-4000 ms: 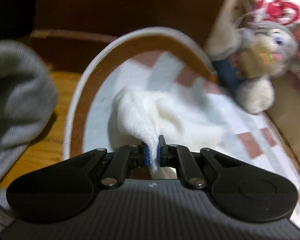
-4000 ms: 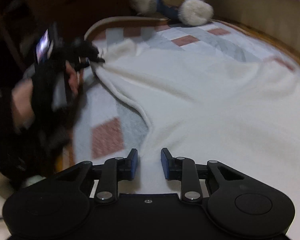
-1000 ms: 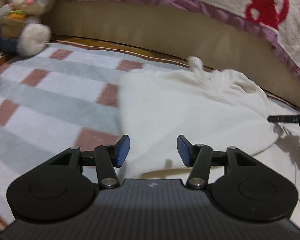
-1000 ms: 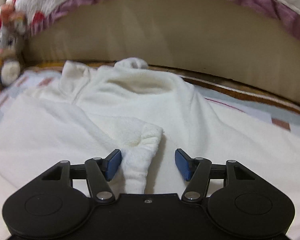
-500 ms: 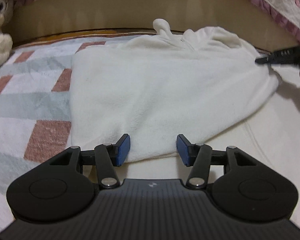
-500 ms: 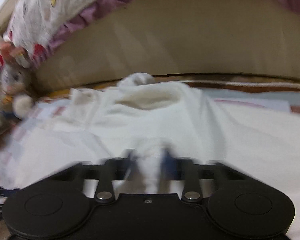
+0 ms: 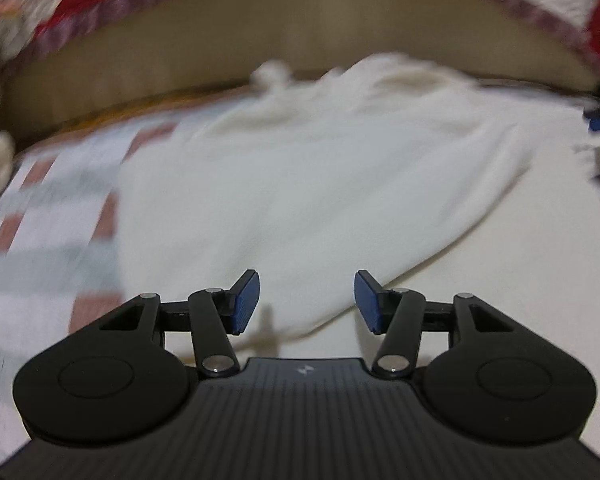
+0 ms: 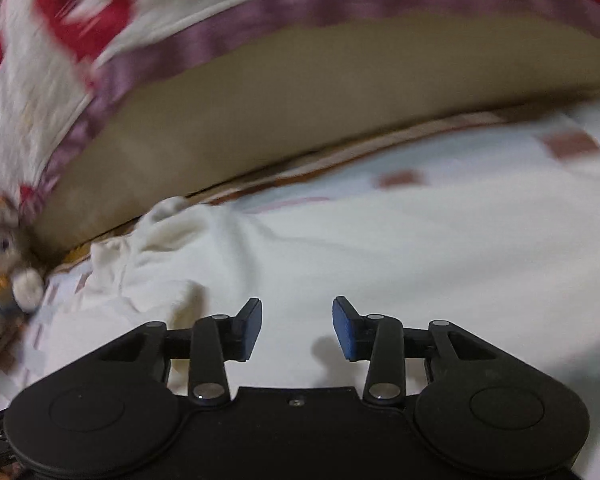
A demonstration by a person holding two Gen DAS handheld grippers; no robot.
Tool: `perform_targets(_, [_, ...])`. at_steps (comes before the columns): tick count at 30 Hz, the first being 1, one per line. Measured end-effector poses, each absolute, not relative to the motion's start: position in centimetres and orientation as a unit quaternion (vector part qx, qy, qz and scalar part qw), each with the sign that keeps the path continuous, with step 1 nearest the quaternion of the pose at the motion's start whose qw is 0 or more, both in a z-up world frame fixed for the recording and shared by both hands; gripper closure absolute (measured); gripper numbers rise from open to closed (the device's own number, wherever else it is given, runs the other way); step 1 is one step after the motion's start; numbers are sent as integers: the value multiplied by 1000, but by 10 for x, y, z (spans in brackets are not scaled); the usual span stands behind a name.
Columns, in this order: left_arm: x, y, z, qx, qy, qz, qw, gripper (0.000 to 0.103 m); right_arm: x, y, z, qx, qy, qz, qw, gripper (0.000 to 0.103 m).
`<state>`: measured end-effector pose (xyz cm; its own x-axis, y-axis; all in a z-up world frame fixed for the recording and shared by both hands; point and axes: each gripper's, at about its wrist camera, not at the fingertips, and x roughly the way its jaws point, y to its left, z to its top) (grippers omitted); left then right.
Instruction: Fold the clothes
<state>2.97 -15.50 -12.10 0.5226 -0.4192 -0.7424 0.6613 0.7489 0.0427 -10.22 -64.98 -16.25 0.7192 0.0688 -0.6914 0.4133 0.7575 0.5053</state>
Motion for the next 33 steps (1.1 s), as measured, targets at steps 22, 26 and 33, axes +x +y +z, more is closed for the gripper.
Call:
perform_targets(22, [-59,-426,-164,170,392,-434,793,55,-218,-804,-220,440,236,-293,815,38])
perform_targets(26, [-57,-399,-156,136,394,-432,800,55,-205,-803,-215,409,208,-287,841,91])
perform_targets(33, [-18,-357,-141,93,411,-358,834,54,-135,-724,-140,292,201,-160,921,91])
